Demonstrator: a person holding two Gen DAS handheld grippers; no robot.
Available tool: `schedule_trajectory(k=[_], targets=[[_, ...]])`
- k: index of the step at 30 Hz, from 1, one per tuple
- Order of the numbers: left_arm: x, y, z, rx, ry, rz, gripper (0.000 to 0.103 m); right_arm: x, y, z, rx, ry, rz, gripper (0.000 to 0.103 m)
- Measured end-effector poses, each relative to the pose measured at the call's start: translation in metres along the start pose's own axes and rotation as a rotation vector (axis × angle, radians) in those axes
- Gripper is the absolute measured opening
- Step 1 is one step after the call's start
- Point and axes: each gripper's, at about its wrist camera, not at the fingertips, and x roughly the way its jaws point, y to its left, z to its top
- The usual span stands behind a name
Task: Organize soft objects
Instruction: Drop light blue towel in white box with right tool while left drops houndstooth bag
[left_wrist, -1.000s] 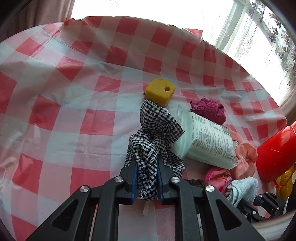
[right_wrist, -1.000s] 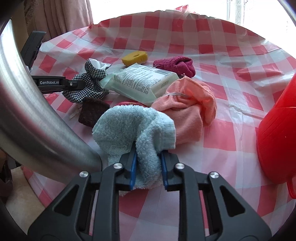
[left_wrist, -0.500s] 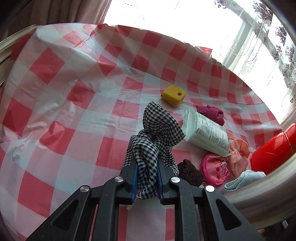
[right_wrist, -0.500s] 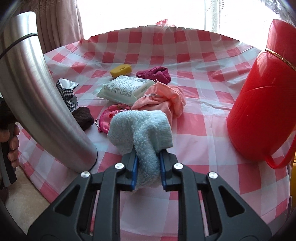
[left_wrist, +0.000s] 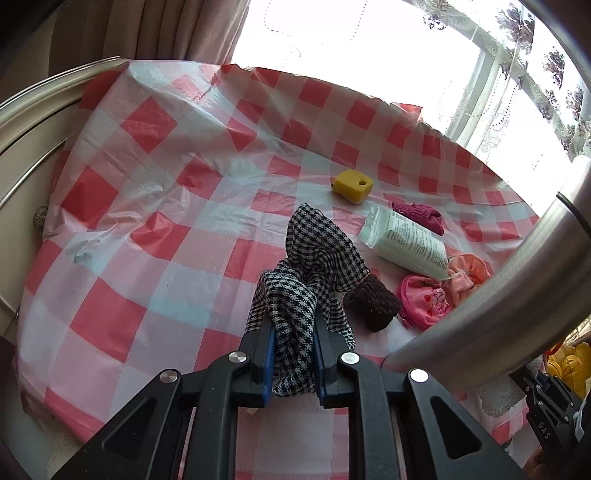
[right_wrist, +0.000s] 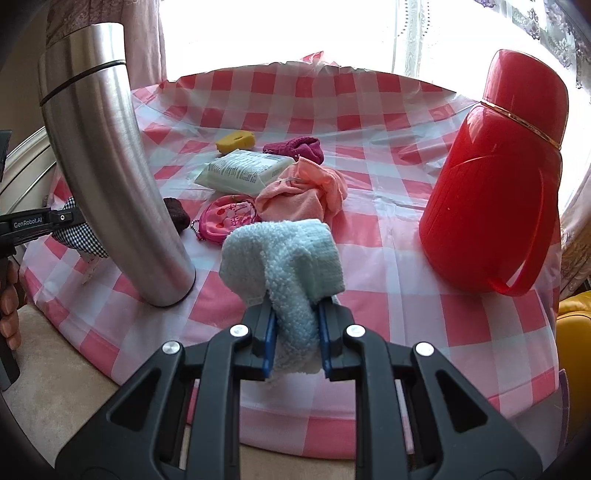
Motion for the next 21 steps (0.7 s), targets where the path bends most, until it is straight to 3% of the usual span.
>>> schedule_trajectory(k=[21], targets=[[-0.075, -0.027, -0.05, 0.049, -0.056, -0.048, 0.018, -0.055, -0.015, -0.043, 0.021, -0.004, -0.042, 0.022]])
